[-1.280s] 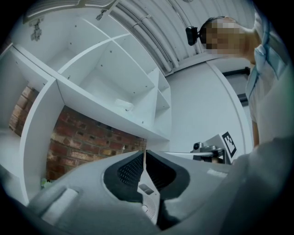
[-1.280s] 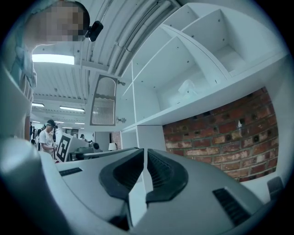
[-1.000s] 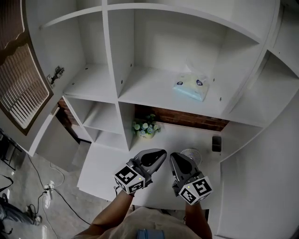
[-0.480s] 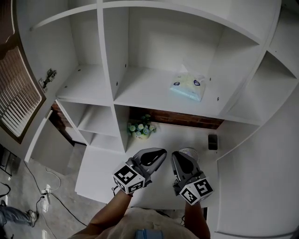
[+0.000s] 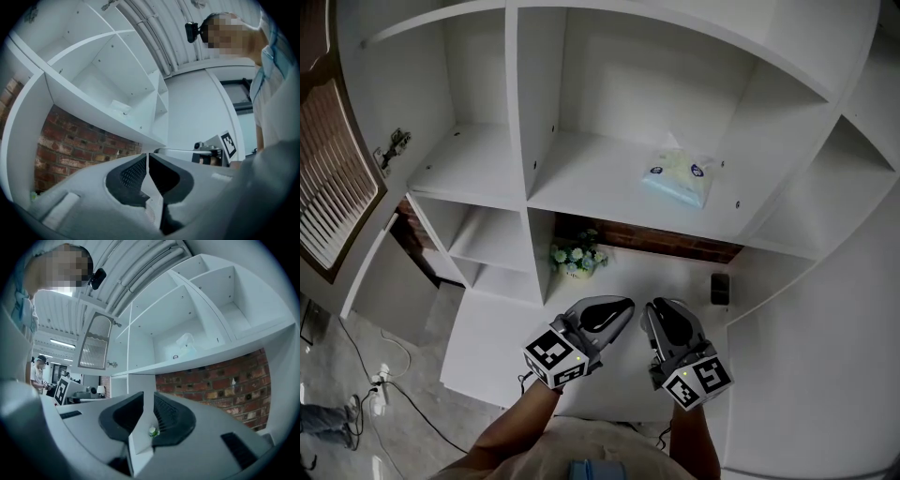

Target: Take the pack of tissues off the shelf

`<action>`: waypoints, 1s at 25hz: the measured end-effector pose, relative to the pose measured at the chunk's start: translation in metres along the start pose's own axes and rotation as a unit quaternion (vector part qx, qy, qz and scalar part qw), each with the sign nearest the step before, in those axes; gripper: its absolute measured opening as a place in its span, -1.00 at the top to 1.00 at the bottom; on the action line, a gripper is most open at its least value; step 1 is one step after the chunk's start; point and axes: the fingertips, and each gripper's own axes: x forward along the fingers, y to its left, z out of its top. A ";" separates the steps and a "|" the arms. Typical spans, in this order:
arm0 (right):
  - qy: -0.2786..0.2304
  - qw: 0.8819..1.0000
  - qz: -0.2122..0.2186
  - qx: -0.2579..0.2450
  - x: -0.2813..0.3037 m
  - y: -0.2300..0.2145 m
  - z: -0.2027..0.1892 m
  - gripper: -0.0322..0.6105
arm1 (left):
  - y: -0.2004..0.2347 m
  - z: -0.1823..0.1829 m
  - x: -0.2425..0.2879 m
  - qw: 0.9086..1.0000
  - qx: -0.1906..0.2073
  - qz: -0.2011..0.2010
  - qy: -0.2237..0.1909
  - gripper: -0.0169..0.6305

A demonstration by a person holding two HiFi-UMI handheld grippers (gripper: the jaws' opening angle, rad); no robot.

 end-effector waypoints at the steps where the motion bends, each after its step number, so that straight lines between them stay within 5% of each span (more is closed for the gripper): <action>1: 0.000 1.000 0.000 -0.003 0.000 -0.001 0.002 0.70 | 0.000 0.000 0.001 1.000 -0.001 -0.001 -0.001 0.88; 25: 0.001 0.996 -0.035 -0.085 0.018 -0.030 0.052 0.46 | -0.001 0.011 0.011 0.999 -0.010 -0.027 -0.022 0.88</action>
